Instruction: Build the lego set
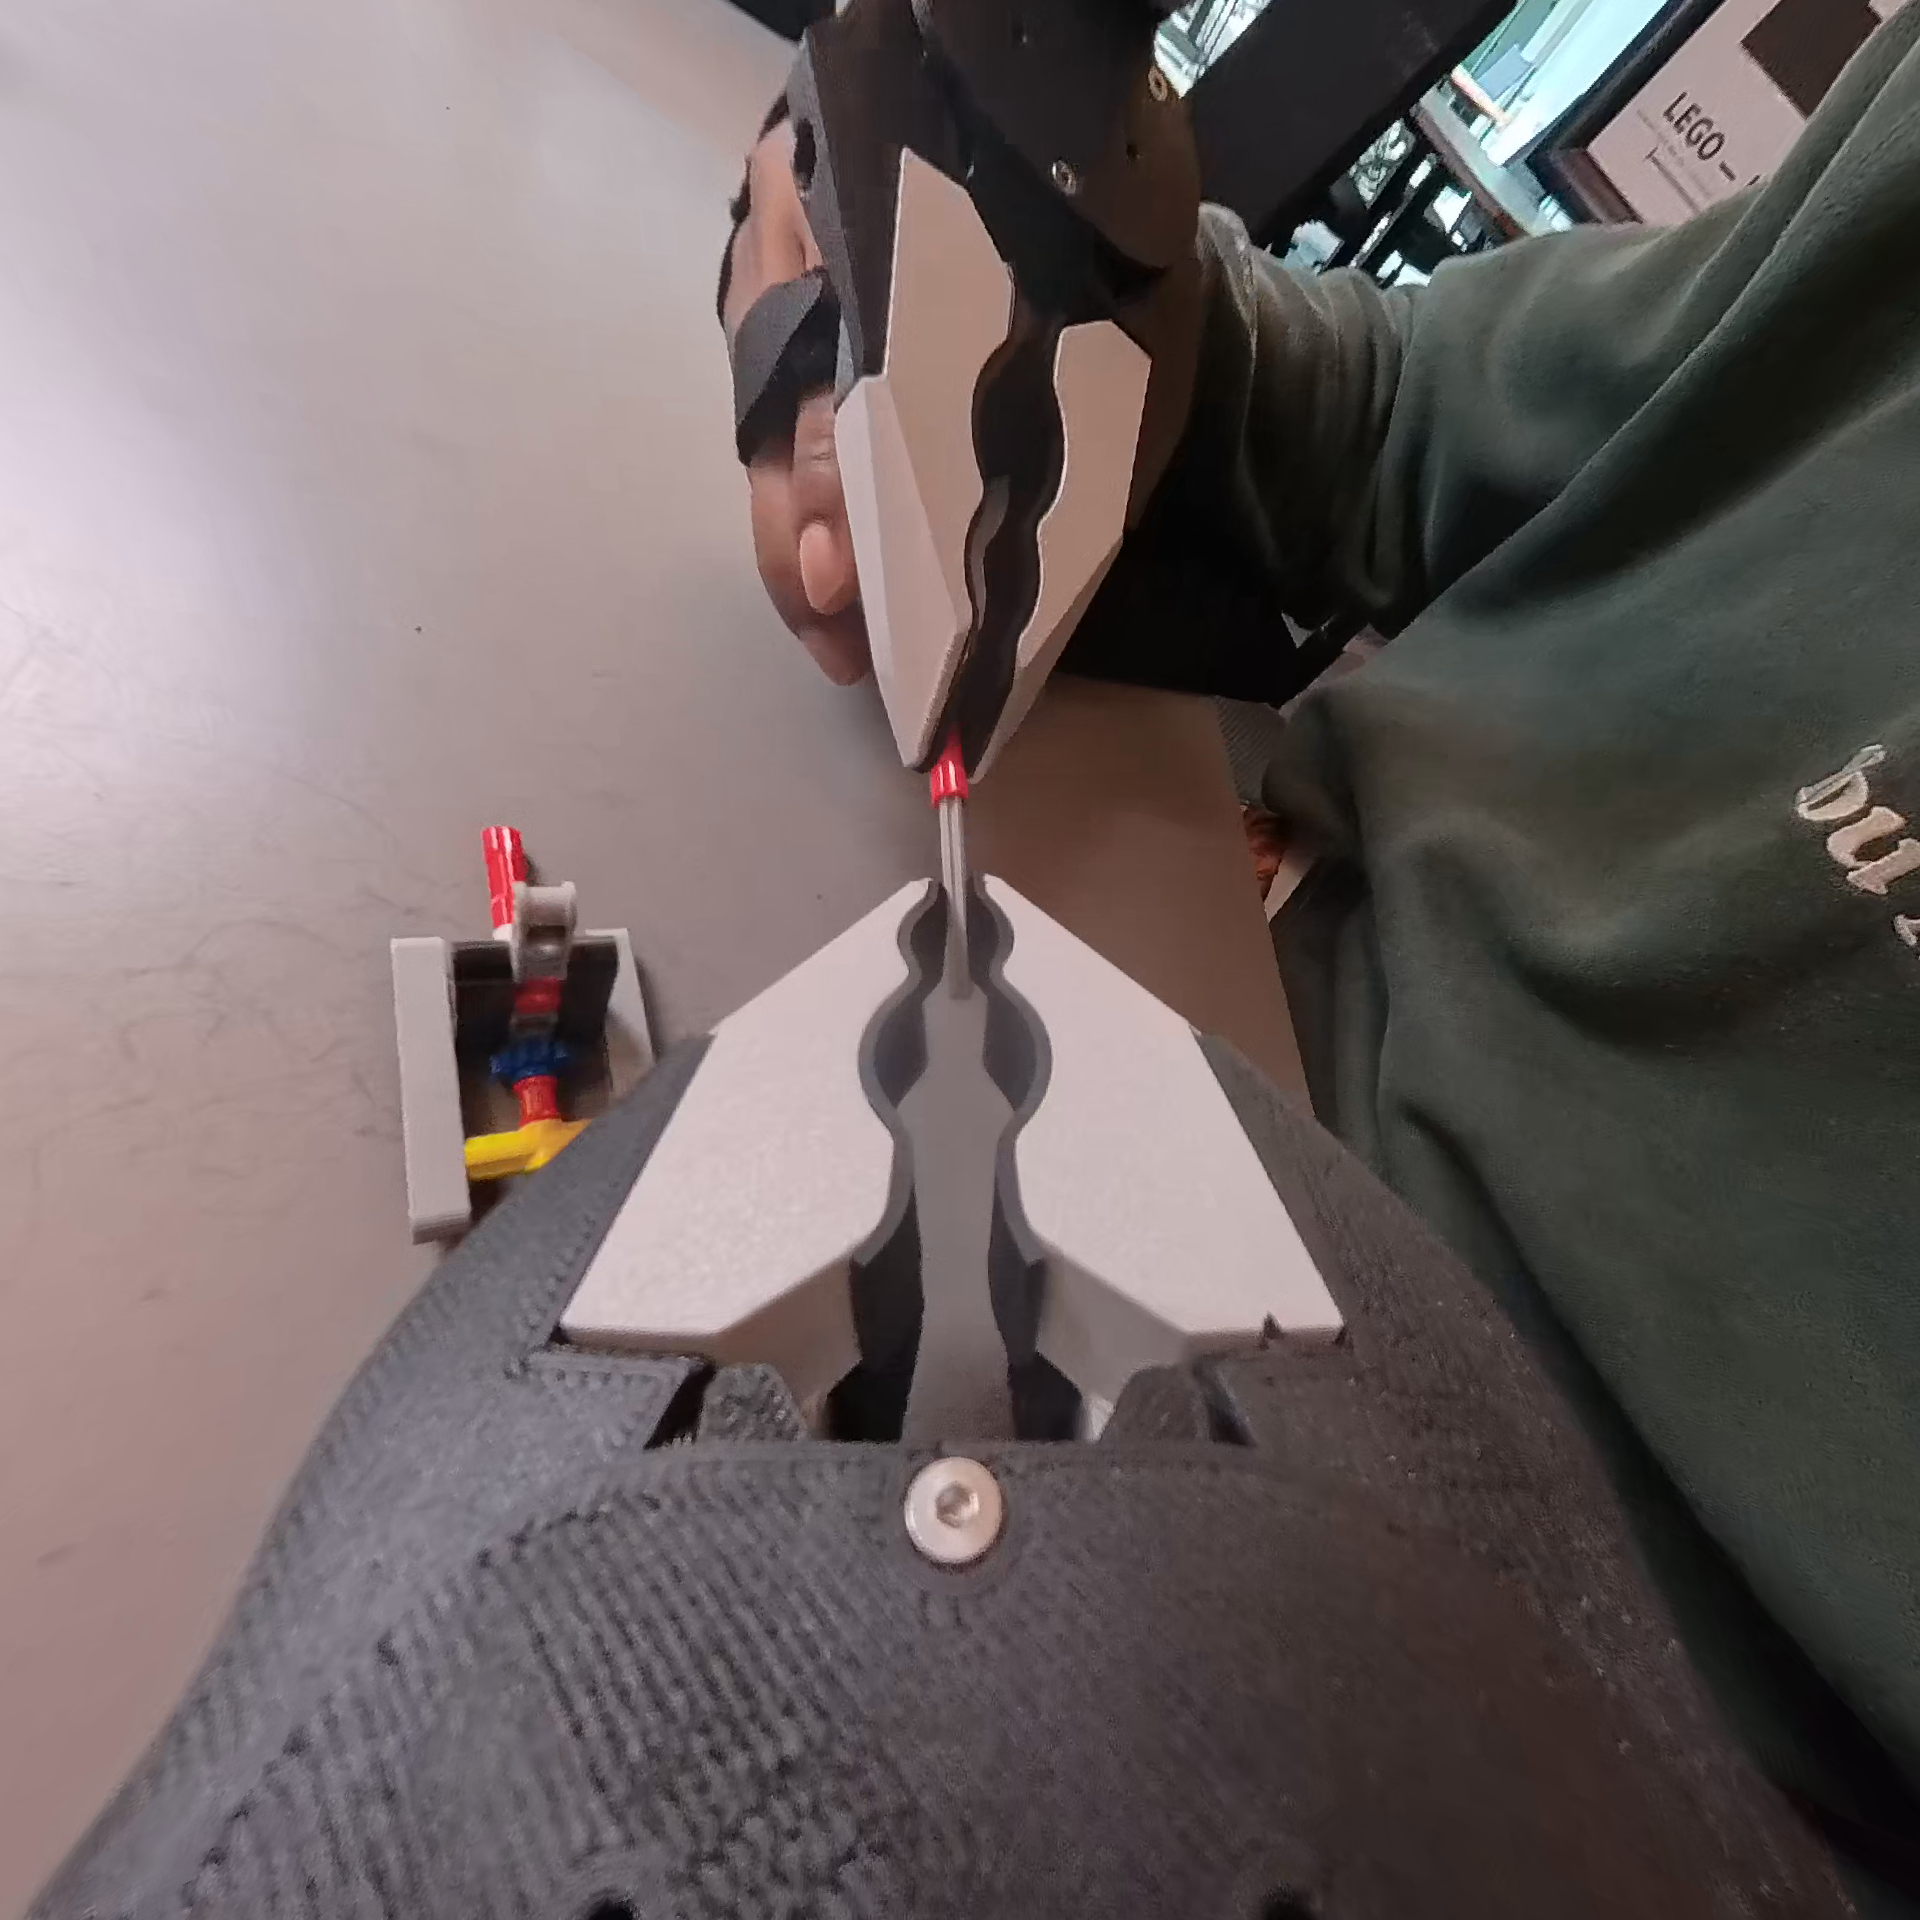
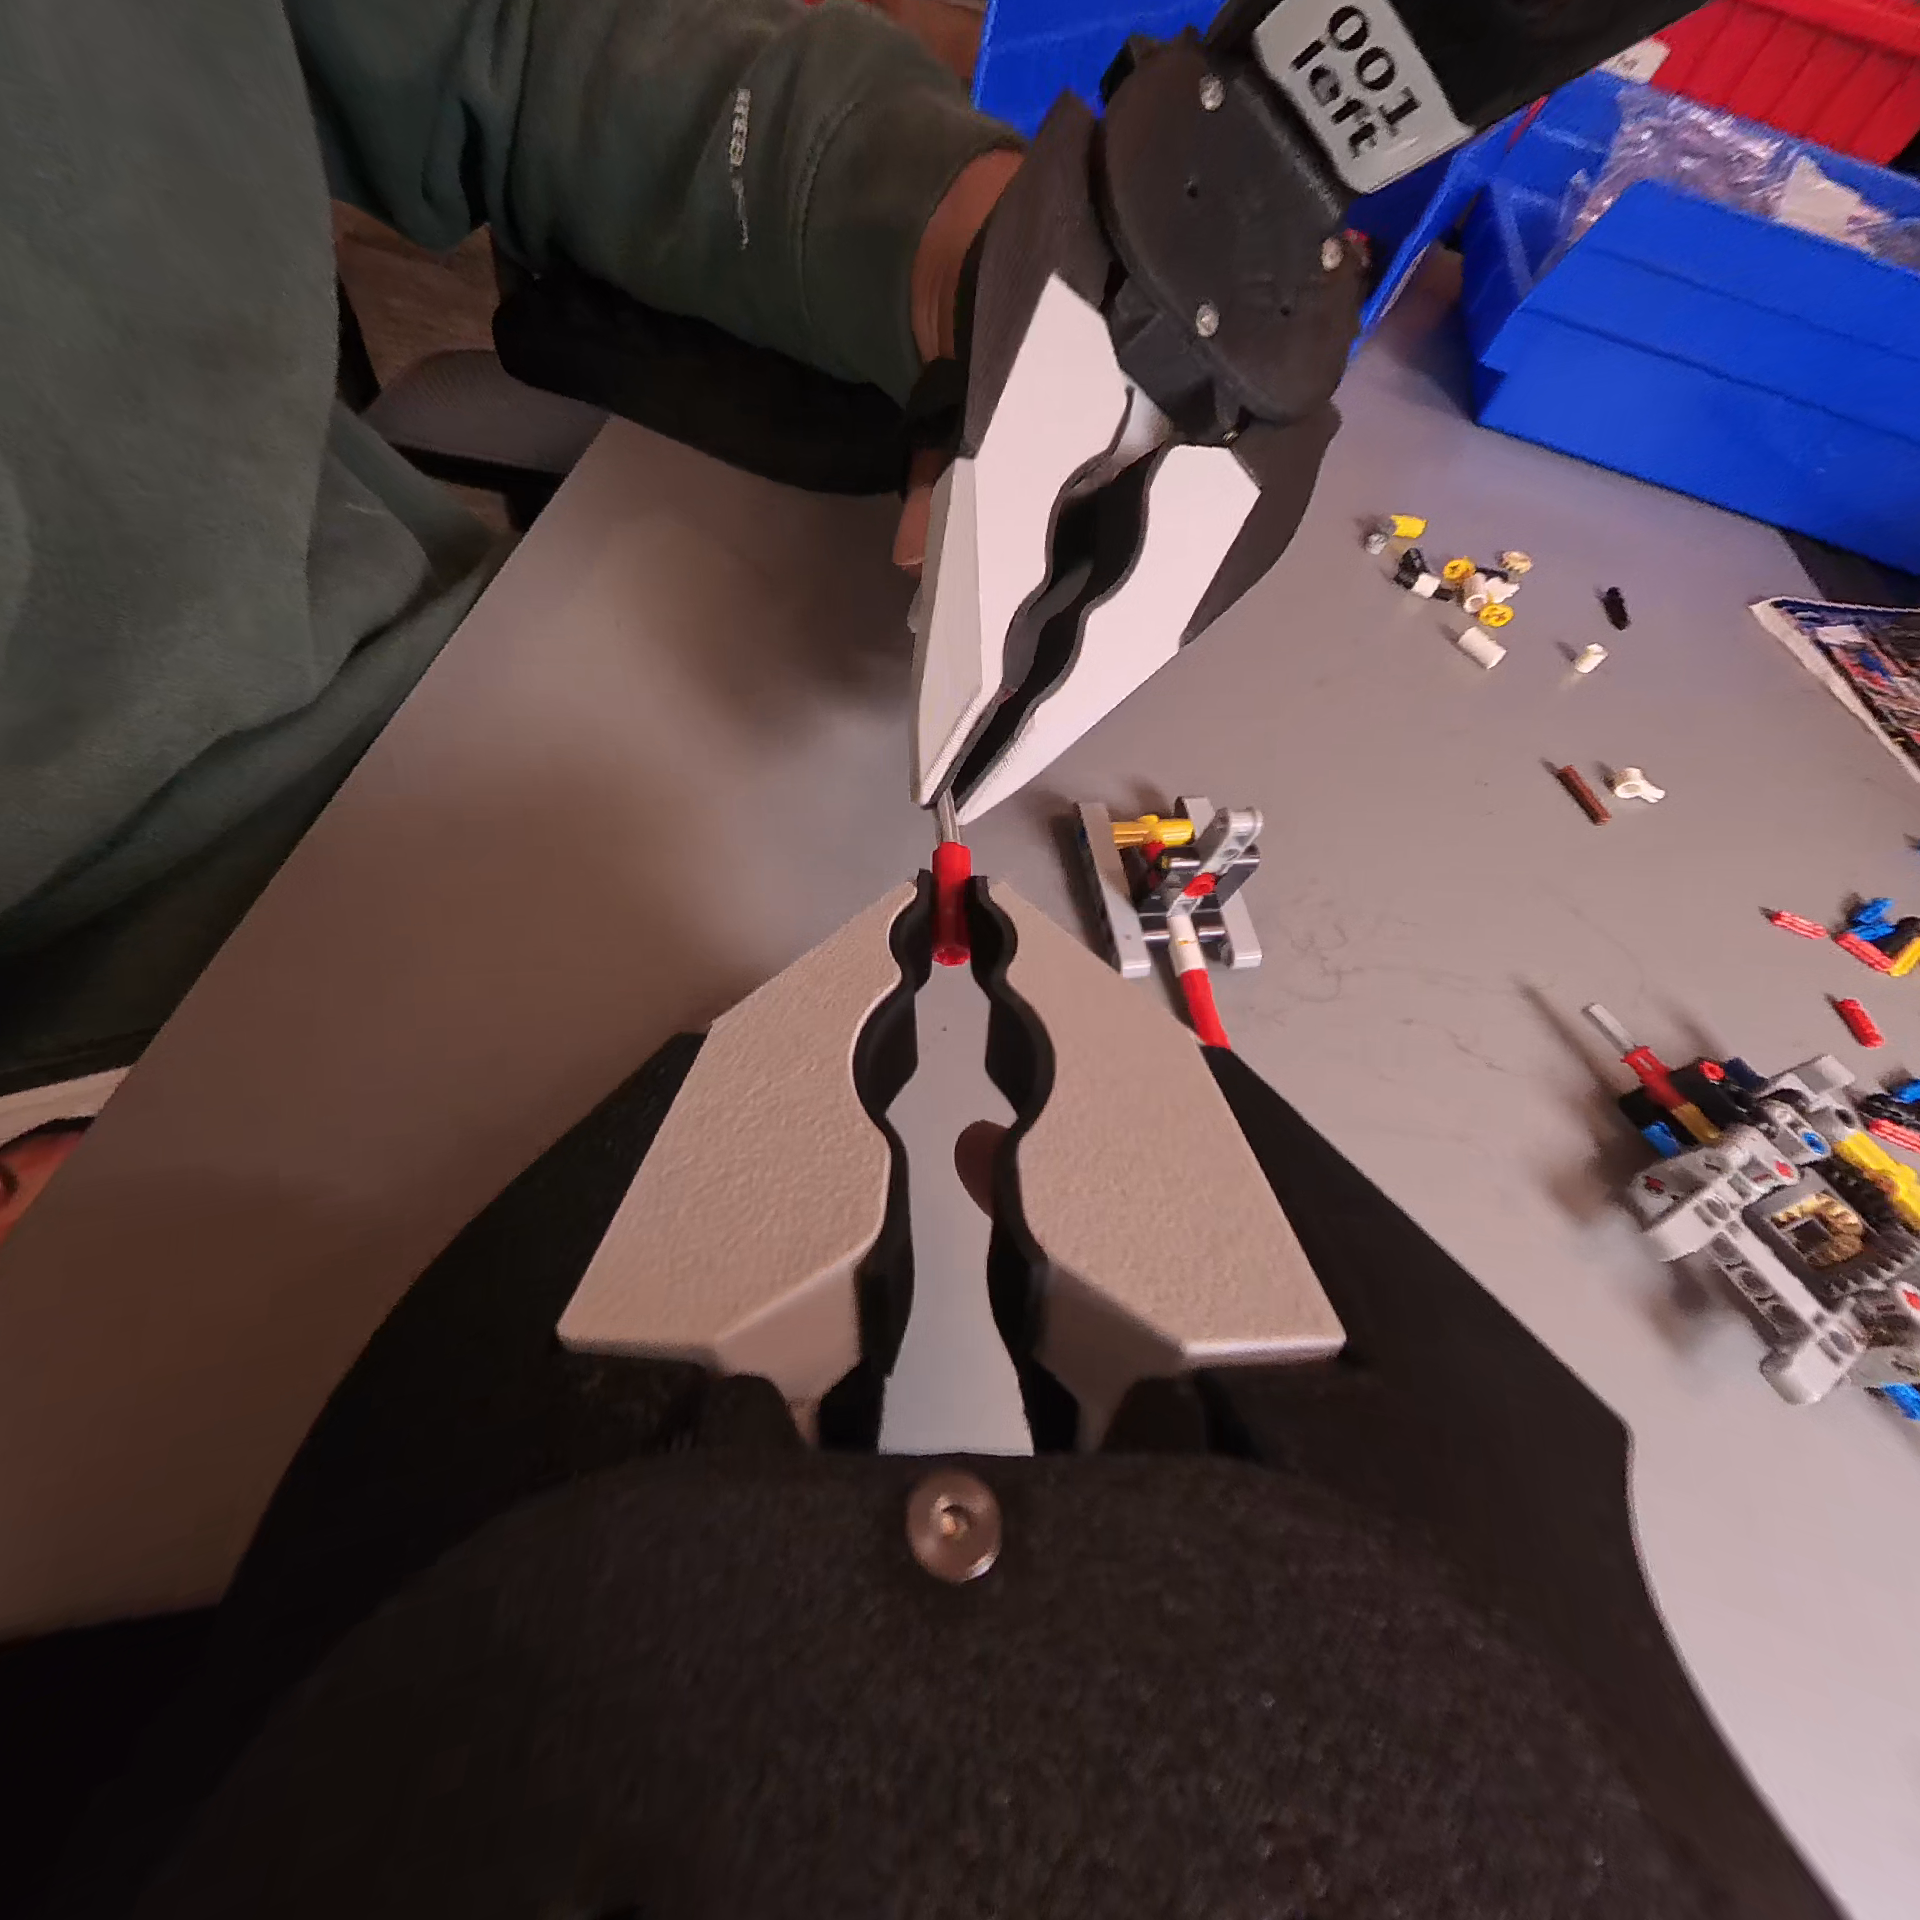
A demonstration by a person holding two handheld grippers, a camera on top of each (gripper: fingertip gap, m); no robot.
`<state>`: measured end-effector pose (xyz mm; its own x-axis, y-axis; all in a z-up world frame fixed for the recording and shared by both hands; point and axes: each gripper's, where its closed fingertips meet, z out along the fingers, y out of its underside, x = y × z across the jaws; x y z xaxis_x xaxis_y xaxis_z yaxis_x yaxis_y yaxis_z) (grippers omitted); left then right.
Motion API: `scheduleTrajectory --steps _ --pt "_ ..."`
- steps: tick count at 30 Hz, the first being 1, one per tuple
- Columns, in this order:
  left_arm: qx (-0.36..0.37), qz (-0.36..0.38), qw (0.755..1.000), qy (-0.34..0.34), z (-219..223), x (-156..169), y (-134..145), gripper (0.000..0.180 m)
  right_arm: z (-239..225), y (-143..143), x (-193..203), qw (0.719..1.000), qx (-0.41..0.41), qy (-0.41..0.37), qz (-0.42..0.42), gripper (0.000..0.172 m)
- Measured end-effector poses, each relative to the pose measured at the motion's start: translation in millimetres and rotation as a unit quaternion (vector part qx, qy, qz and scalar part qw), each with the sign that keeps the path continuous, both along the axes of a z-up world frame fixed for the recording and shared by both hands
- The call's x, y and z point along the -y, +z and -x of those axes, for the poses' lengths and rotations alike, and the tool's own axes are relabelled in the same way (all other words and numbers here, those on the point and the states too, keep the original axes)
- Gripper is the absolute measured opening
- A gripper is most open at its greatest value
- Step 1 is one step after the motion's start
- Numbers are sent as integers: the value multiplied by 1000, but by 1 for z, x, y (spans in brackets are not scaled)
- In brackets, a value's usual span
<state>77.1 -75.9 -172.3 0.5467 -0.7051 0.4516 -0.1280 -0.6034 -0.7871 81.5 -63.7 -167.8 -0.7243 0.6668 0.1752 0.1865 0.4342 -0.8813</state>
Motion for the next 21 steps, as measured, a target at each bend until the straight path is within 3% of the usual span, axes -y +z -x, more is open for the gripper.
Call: scheduleTrajectory --steps 13,21 --pt "-38 46 998 -20 -4 8 -28 2 -3 -29 8 997 42 23 -62 4" --pt "-22 43 999 -4 -1 3 -25 2 0 -26 5 998 29 8 -59 4"
